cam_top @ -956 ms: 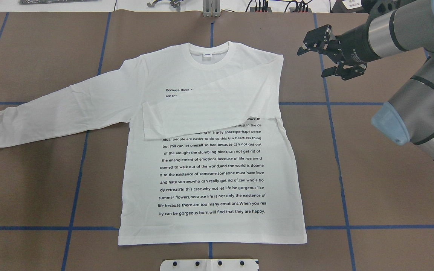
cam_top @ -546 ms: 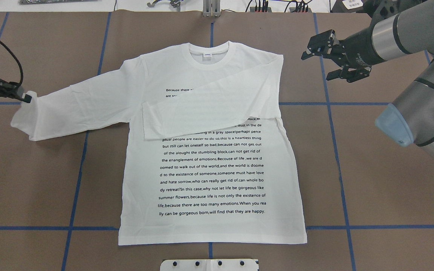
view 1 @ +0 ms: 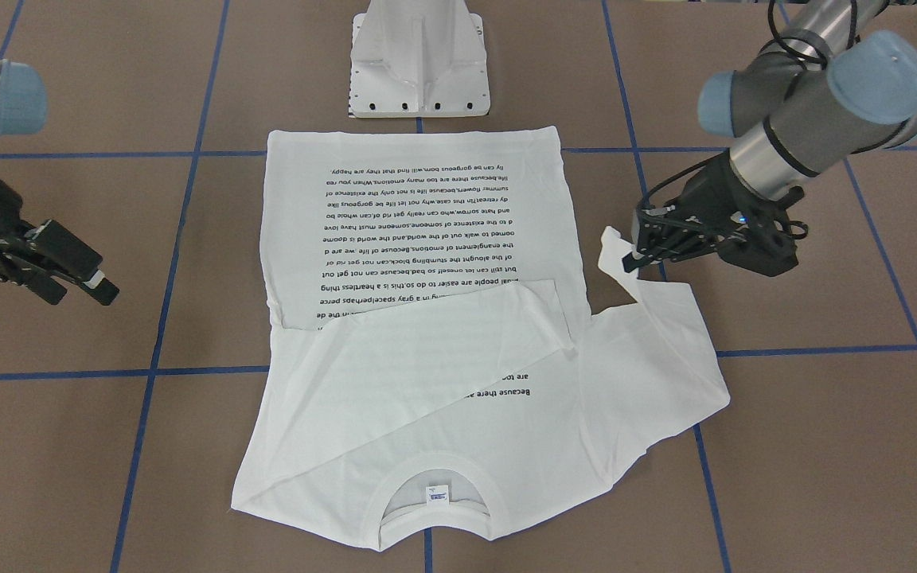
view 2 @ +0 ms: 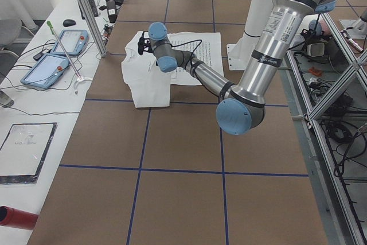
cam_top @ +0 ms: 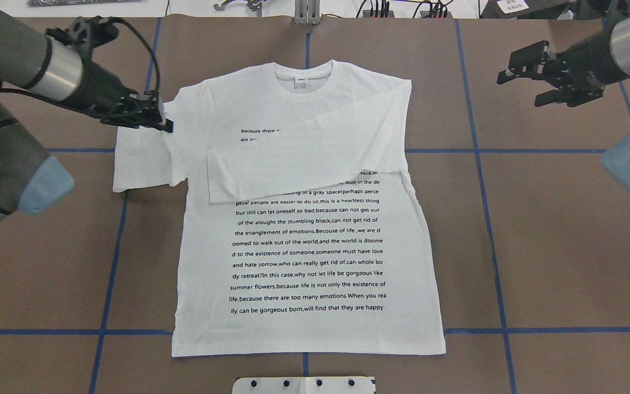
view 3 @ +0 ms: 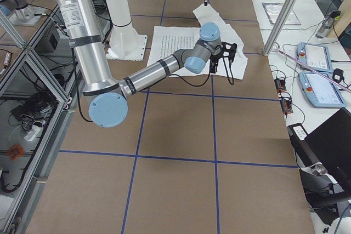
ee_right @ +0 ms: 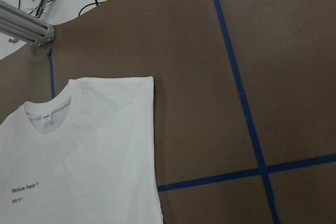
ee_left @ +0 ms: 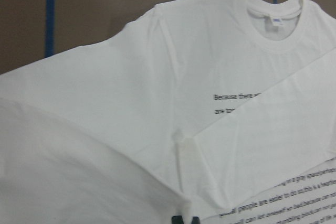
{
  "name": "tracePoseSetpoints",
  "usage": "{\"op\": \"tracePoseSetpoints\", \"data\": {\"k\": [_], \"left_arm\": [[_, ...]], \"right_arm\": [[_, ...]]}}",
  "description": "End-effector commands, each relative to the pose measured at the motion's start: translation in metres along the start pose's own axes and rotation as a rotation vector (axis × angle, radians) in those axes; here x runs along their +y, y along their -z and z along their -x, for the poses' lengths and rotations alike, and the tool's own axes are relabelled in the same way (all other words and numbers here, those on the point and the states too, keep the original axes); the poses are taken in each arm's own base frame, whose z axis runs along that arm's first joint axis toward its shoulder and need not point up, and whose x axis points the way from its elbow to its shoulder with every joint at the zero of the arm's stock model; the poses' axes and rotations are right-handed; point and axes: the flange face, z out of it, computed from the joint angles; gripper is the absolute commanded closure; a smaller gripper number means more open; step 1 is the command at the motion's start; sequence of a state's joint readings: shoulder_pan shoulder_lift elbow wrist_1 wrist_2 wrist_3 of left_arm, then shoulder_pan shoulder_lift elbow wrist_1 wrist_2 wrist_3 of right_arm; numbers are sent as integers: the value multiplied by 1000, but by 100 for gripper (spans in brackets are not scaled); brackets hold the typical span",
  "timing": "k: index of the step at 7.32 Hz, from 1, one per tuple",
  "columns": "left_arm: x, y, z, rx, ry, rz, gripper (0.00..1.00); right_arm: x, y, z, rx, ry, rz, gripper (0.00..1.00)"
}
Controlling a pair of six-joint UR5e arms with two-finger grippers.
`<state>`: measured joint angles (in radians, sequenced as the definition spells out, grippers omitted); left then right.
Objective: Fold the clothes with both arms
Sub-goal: 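Grasp the sleeve nearest the left gripper and carry it across the shirt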
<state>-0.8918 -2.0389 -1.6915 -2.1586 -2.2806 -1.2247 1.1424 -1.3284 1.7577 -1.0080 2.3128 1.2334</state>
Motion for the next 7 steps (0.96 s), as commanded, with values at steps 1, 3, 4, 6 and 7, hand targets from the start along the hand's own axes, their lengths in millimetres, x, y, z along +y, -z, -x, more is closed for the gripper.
{"op": "tracePoseSetpoints", "data": {"k": [1, 3, 4, 6, 7], "left_arm": [[25, -69, -131, 65, 58, -42, 100], [47, -134, -215, 70, 49, -88, 100], [59, -161, -247, 62, 43, -94, 100], [67, -218, -298, 20, 68, -115, 100], [80, -231, -313, 20, 61, -111, 100]], "right_arm": [[-24, 13, -45, 23, 40, 16, 1], [-30, 15, -53, 29, 28, 10, 1], [-27, 14, -62, 35, 21, 12, 1], [-28, 14, -66, 38, 17, 12, 1], [-27, 14, -70, 41, 12, 13, 1]]}}
